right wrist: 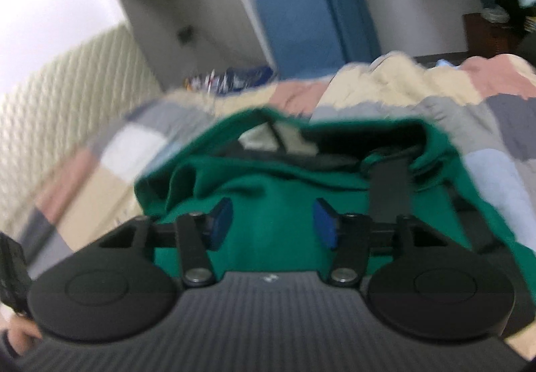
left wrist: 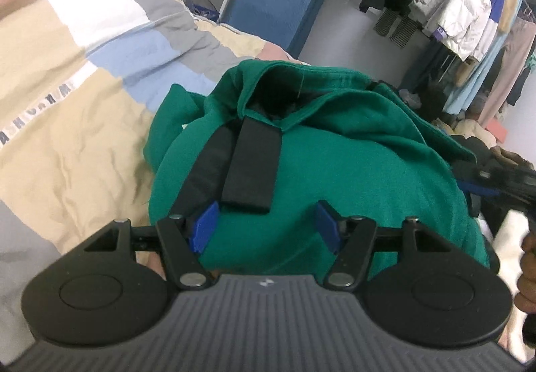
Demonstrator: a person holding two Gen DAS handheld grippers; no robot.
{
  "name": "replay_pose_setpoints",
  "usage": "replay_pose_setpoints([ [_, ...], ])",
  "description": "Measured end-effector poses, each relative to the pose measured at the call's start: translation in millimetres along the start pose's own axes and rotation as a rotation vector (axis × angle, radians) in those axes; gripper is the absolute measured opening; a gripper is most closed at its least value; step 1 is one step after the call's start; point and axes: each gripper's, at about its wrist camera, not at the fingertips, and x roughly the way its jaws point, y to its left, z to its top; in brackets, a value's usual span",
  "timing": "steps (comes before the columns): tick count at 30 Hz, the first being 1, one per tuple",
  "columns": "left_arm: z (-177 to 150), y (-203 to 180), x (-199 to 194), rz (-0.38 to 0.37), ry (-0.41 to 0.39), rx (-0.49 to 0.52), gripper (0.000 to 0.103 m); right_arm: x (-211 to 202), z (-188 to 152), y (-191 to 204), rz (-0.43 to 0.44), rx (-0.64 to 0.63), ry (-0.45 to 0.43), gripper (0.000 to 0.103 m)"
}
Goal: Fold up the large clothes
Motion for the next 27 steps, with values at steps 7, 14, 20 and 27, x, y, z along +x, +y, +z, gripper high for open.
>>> replay_pose_setpoints([
  [7, 1, 5, 0, -0.026, -0.006, -0.004, 0.069, 97, 20, 36, -0.113, -0.180, 0.063, 0.052],
  [14, 4, 16, 0, -0.079, -0.042, -0.017, 0.069, 174, 67, 9, -0.261, -0.101, 0.076, 0.050],
  [20, 6, 22, 5, -0.094, -0.060, -0.023, 0.069, 172, 66, -34, -0.235, 0.049, 0.091, 0.051],
  [27, 6, 14, 3, -0.056, -0.090, 0.014, 0.069, 83, 35, -25, -0.224, -0.026, 0.056, 0.051],
])
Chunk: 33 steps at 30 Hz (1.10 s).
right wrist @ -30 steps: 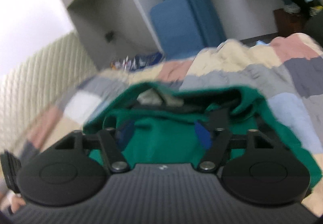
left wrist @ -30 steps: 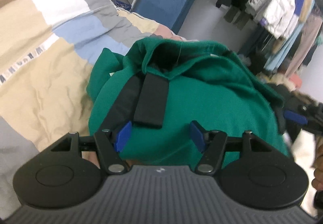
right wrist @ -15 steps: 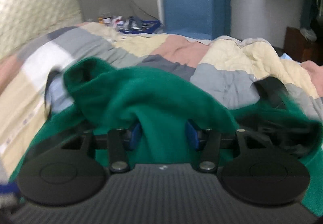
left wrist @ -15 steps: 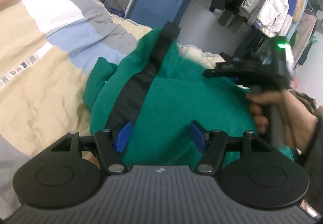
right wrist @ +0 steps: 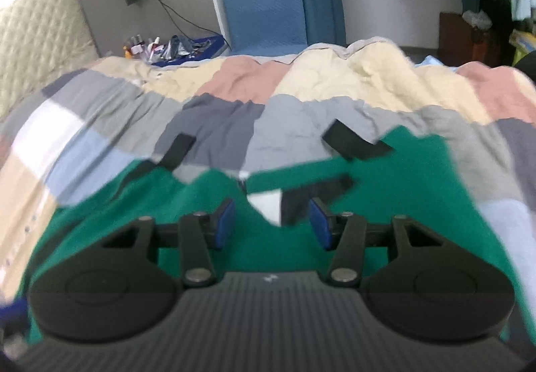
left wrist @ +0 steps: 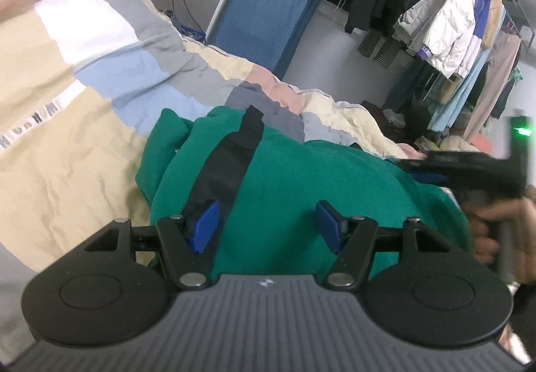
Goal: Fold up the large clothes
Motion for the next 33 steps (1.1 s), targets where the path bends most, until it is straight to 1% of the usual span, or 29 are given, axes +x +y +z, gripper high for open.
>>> replay_pose_setpoints([
  [4, -1, -7, -2, 0.040, -0.015, 0.040, 0.069, -51, -17, -6, -0.004, -0.058, -0.071, 0.051],
  [6, -3, -10, -1, 0.058, -0.013, 0.062, 0.069, -61, -27, -10, -0.013, -0.063, -0.078, 0.051],
  [8, -5, -13, 1, 0.074, -0.003, 0.082, 0.069, -60, -37, -18, -0.012, -0.040, -0.059, 0.051],
  [10, -7, -14, 7, 0.087, 0.019, 0.098, 0.069, -49, -50, -28, -0.005, -0.021, -0.011, 0.050],
  [13, -14, -16, 18, 0.109, 0.060, 0.130, 0.069, -36, -63, -33, 0.023, -0.063, 0.013, 0.051],
  [15, -16, -15, 26, 0.121, 0.082, 0.127, 0.069, -25, -68, -36, 0.035, -0.030, 0.037, 0.052],
  [18, -17, -12, 34, 0.131, 0.093, 0.123, 0.069, -17, -72, -28, 0.008, -0.056, 0.036, 0.054],
  [20, -18, -12, 36, 0.136, 0.094, 0.113, 0.069, -19, -72, -25, -0.006, -0.044, 0.040, 0.054],
  [23, -19, -12, 29, 0.139, 0.077, 0.101, 0.069, -32, -69, -24, -0.027, 0.007, 0.052, 0.054],
  [25, -17, -13, 19, 0.136, 0.072, 0.080, 0.069, -49, -65, -22, -0.018, 0.038, 0.046, 0.054],
  [26, -16, -12, 12, 0.126, 0.067, 0.052, 0.069, -60, -64, -23, 0.007, 0.082, 0.030, 0.054],
  [28, -15, -9, 1, 0.104, 0.072, -0.003, 0.069, -82, -67, -28, 0.078, 0.208, 0.010, 0.055],
  [30, -17, -8, -10, 0.076, 0.089, -0.063, 0.070, -100, -78, -34, 0.139, 0.349, 0.006, 0.055],
  [33, -25, -8, -20, 0.023, 0.118, -0.157, 0.070, -118, -101, -34, 0.163, 0.484, 0.027, 0.056],
])
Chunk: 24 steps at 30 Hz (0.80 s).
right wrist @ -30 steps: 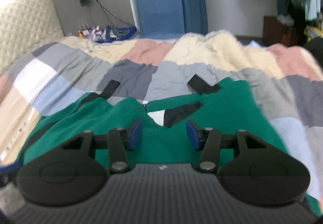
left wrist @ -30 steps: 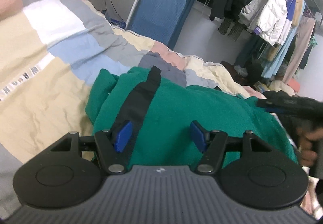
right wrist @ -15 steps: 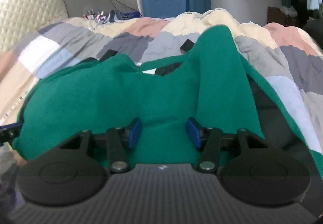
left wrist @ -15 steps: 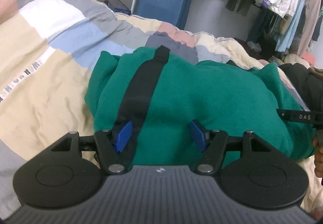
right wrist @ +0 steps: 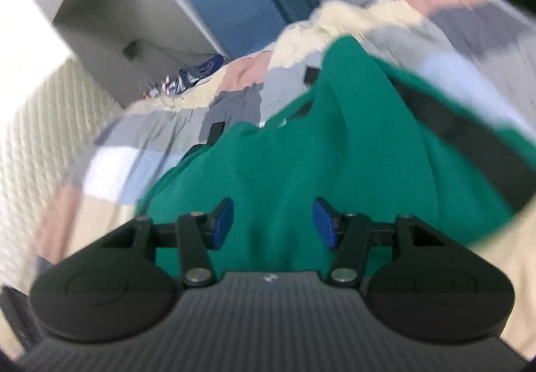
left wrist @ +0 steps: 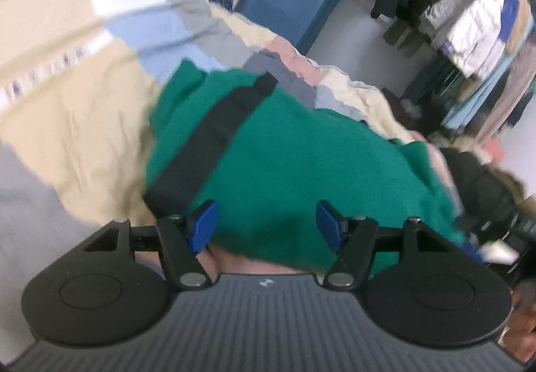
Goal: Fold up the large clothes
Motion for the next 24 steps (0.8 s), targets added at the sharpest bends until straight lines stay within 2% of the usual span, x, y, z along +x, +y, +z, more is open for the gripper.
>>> replay_pose_setpoints([
  [7, -20, 13, 17, -0.077, 0.123, -0.172, 0.082, 2, -27, -31, 0.040, 0.290, 0.128, 0.056],
  [9, -23, 23, 27, -0.111, 0.160, -0.246, 0.082, 6, -29, -39, 0.050, 0.354, 0.135, 0.071],
  [10, -24, 28, 32, -0.132, 0.172, -0.286, 0.082, 7, -30, -45, 0.065, 0.402, 0.131, 0.089],
  [11, -25, 34, 38, -0.158, 0.181, -0.330, 0.083, 7, -31, -50, 0.077, 0.448, 0.123, 0.094],
  [13, -27, 47, 47, -0.218, 0.189, -0.417, 0.083, 12, -33, -61, 0.100, 0.539, 0.120, 0.093],
  [15, -29, 58, 55, -0.266, 0.184, -0.504, 0.084, 15, -36, -71, 0.099, 0.620, 0.103, 0.093],
  [18, -29, 70, 71, -0.307, 0.189, -0.589, 0.084, 15, -38, -80, 0.093, 0.676, 0.042, 0.092],
  [21, -30, 75, 81, -0.359, 0.181, -0.631, 0.088, 11, -36, -84, 0.068, 0.702, -0.051, 0.092],
  [24, -32, 79, 83, -0.403, 0.132, -0.674, 0.088, 17, -33, -90, 0.036, 0.722, -0.106, 0.094],
])
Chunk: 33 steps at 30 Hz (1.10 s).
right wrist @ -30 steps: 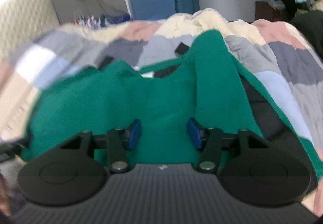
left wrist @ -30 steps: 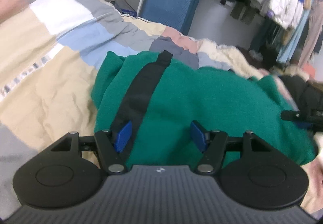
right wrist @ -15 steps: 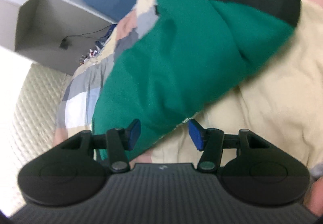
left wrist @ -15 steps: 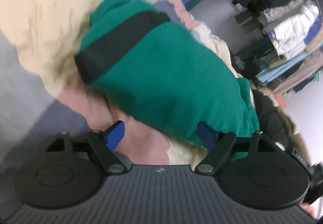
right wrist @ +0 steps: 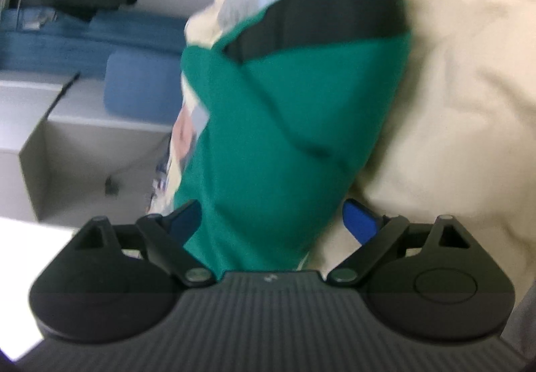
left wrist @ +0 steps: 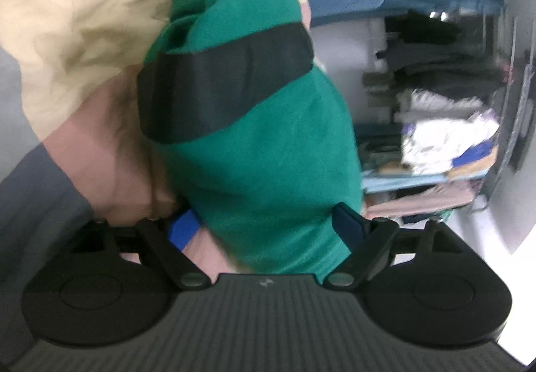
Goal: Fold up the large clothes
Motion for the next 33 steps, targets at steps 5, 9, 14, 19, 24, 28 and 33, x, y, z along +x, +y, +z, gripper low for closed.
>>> replay_pose_setpoints([
  [5, 5, 19, -10, -0.066, -0.055, -0.120, 0.088, 8, 3, 1, -0.012, -0.047, 0.016, 0.093],
  [9, 13, 25, -8, -0.070, -0.099, -0.170, 0.088, 12, 8, 5, -0.008, -0.087, 0.002, 0.084],
  [14, 23, 29, 4, -0.064, -0.125, -0.193, 0.085, 17, 14, 7, -0.024, -0.089, -0.003, 0.077],
  [19, 21, -2, 5, 0.046, -0.146, 0.021, 0.046, 30, 13, 32, -0.084, -0.251, 0.041, 0.046],
  [24, 13, -25, -12, 0.090, -0.165, 0.127, 0.025, 12, 7, 51, -0.054, -0.382, 0.034, 0.025],
  [28, -1, -39, -37, 0.110, -0.178, 0.168, 0.024, -10, 4, 56, -0.029, -0.439, 0.045, 0.024],
  [33, -32, -62, -87, 0.142, -0.211, 0.218, 0.024, -36, -10, 68, -0.010, -0.536, 0.068, 0.024],
])
